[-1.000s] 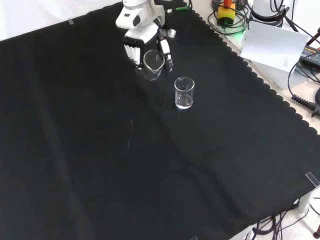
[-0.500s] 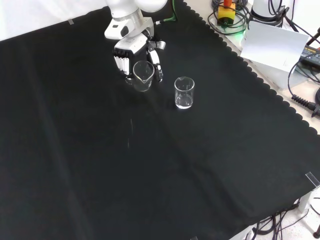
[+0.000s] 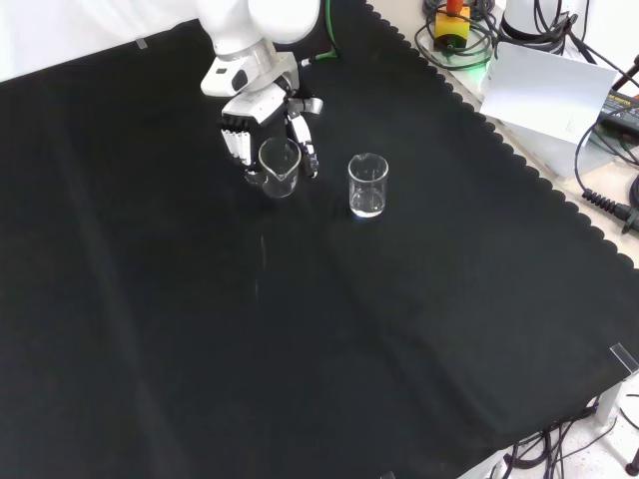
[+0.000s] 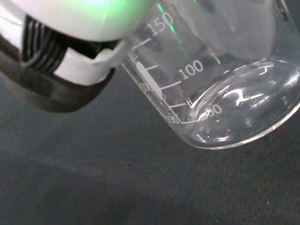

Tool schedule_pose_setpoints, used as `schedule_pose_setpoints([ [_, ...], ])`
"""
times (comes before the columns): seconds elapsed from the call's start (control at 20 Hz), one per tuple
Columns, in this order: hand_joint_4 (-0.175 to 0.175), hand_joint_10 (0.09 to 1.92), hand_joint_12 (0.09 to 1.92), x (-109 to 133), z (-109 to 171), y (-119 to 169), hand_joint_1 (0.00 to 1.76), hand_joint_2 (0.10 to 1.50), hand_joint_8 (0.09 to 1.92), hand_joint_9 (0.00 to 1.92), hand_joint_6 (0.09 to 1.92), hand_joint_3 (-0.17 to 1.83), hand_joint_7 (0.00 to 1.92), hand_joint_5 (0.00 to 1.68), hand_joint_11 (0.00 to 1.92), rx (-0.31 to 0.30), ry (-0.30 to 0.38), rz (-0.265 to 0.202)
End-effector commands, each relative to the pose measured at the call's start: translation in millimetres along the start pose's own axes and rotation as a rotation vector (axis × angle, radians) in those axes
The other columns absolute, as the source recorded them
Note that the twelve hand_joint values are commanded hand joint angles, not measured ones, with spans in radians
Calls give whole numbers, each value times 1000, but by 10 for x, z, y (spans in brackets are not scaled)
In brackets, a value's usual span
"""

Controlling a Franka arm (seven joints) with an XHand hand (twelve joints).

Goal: Place the beaker back on the table.

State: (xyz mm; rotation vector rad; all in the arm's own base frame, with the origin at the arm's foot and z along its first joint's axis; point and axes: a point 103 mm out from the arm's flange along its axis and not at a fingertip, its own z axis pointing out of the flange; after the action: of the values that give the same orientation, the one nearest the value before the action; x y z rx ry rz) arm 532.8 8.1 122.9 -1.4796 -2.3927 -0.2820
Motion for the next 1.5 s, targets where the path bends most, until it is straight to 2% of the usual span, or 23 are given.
schedule_pose_setpoints([
  [0.05,-175,87,526,-71,115,91,1313,659,571,1755,609,627,1345,1284,1438,-13,39,-3],
  [0.4,-175,87,534,-186,223,171,1312,679,566,1737,606,593,1340,1278,1428,-20,109,12],
  [0.7,-175,87,539,-274,318,250,1312,688,561,1731,601,576,1338,1277,1423,-6,115,4],
  [1.0,-175,87,546,-329,356,254,1311,709,556,1705,596,540,1333,1273,1410,-25,114,4],
  [1.3,-175,87,560,-369,395,243,1309,744,549,1673,590,479,1325,1265,1381,-19,113,14],
  [1.5,-175,87,594,-380,431,230,1303,838,566,1614,605,317,1291,1235,1367,6,102,28],
])
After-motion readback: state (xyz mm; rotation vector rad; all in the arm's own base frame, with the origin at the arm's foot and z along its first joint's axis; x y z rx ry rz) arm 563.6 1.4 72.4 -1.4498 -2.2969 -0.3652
